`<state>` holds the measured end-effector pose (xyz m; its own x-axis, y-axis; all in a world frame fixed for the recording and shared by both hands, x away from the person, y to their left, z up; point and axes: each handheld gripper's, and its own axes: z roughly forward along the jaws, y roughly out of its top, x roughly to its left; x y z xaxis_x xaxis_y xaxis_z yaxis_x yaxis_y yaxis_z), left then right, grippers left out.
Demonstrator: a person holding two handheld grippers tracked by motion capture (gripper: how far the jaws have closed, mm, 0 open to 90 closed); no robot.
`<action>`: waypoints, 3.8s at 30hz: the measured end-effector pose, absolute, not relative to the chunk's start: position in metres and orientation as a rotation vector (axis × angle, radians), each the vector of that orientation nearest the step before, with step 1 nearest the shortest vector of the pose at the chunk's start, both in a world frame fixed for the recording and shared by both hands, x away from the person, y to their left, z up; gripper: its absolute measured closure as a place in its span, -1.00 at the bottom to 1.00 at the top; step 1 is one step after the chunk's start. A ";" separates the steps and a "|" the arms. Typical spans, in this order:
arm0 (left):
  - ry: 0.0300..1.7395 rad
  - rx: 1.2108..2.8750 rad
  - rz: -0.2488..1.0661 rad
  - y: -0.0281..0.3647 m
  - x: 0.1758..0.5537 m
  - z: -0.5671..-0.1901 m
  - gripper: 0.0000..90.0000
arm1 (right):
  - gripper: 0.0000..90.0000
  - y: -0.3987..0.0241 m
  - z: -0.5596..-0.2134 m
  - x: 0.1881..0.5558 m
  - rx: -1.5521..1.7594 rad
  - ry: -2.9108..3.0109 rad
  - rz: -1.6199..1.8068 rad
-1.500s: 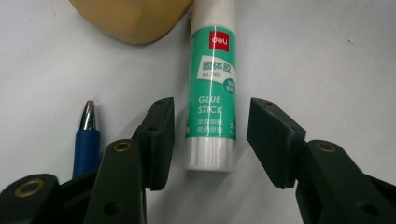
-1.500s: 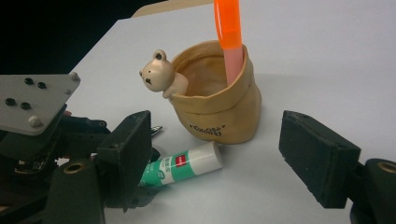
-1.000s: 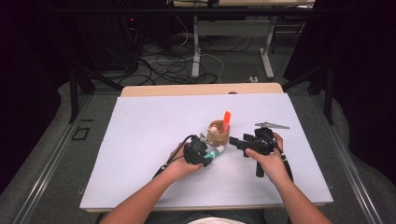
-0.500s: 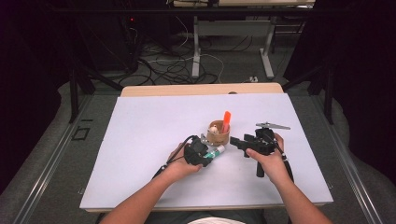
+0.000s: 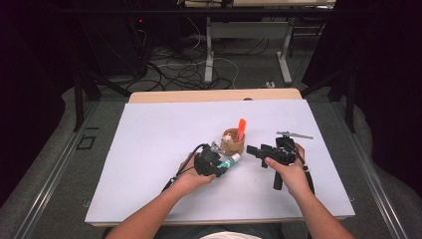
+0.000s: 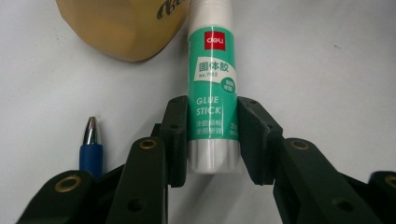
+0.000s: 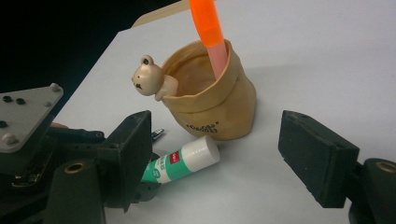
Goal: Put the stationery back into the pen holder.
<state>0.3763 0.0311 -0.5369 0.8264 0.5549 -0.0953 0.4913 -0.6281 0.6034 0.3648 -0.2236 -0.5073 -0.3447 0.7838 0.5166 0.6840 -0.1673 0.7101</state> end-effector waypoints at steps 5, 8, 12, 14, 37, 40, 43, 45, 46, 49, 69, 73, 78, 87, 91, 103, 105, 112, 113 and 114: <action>0.765 2.335 0.116 0.032 0.373 -0.535 0.46 | -0.43 -0.224 -0.508 0.364 1.755 1.957 1.564; 0.768 2.318 0.100 0.033 0.371 -0.533 0.46 | -0.43 -0.225 -0.510 0.364 1.763 1.958 1.569; 0.771 2.280 0.098 0.032 0.367 -0.532 0.46 | -0.42 -0.227 -0.511 0.365 1.793 1.966 1.578; 0.768 2.262 0.104 0.032 0.366 -0.531 0.46 | -0.43 -0.228 -0.512 0.365 1.804 1.966 1.585; 0.779 2.110 0.075 0.020 0.347 -0.527 0.46 | -0.39 -0.224 -0.525 0.365 1.956 1.985 1.661; 0.763 2.111 0.078 0.019 0.346 -0.526 0.46 | -0.39 -0.222 -0.527 0.365 1.977 1.963 1.688; 0.756 2.103 0.077 0.018 0.345 -0.526 0.46 | -0.38 -0.221 -0.529 0.365 1.992 1.972 1.698; 0.758 2.102 0.072 0.017 0.345 -0.525 0.46 | -0.37 -0.219 -0.530 0.364 2.015 1.979 1.706; 0.758 2.100 0.071 0.017 0.344 -0.525 0.46 | -0.37 -0.219 -0.530 0.364 2.020 1.980 1.718; 0.756 2.097 0.066 0.016 0.344 -0.525 0.46 | -0.34 -0.216 -0.532 0.364 2.023 1.981 1.735; 0.749 2.099 0.060 0.015 0.343 -0.525 0.46 | 0.10 -0.214 -0.536 0.364 2.116 1.944 1.785; 0.748 2.103 0.062 0.015 0.343 -0.525 0.46 | 0.22 -0.216 -0.537 0.364 2.143 1.937 1.787; 0.748 2.102 0.065 0.015 0.343 -0.525 0.46 | 0.28 -0.217 -0.539 0.365 2.162 1.914 1.794; 0.747 2.106 0.069 0.015 0.343 -0.525 0.46 | 0.30 -0.218 -0.541 0.365 2.182 1.905 1.808; 0.747 2.100 0.074 0.015 0.342 -0.526 0.46 | 0.32 -0.220 -0.540 0.366 2.192 1.916 1.814; 0.740 2.095 0.054 0.016 0.343 -0.526 0.45 | 0.35 -0.221 -0.539 0.366 2.229 1.895 1.842; 0.745 2.093 0.048 0.015 0.343 -0.526 0.45 | 0.36 -0.221 -0.538 0.366 2.220 1.897 1.845; 0.755 2.079 0.042 0.015 0.345 -0.525 0.23 | 0.41 -0.220 -0.537 0.365 2.218 1.904 1.841; 0.762 2.084 0.038 0.016 0.345 -0.524 0.18 | 0.42 -0.220 -0.537 0.365 2.216 1.906 1.838; 0.757 2.084 0.041 0.016 0.345 -0.525 0.15 | 0.43 -0.221 -0.537 0.366 2.212 1.916 1.829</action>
<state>0.3454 0.0160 -0.5245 0.8126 0.5290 -0.2446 0.4994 -0.4155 0.7603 0.3655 -0.2210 -0.5365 -0.1505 0.5336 0.8323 0.8561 -0.3507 0.3796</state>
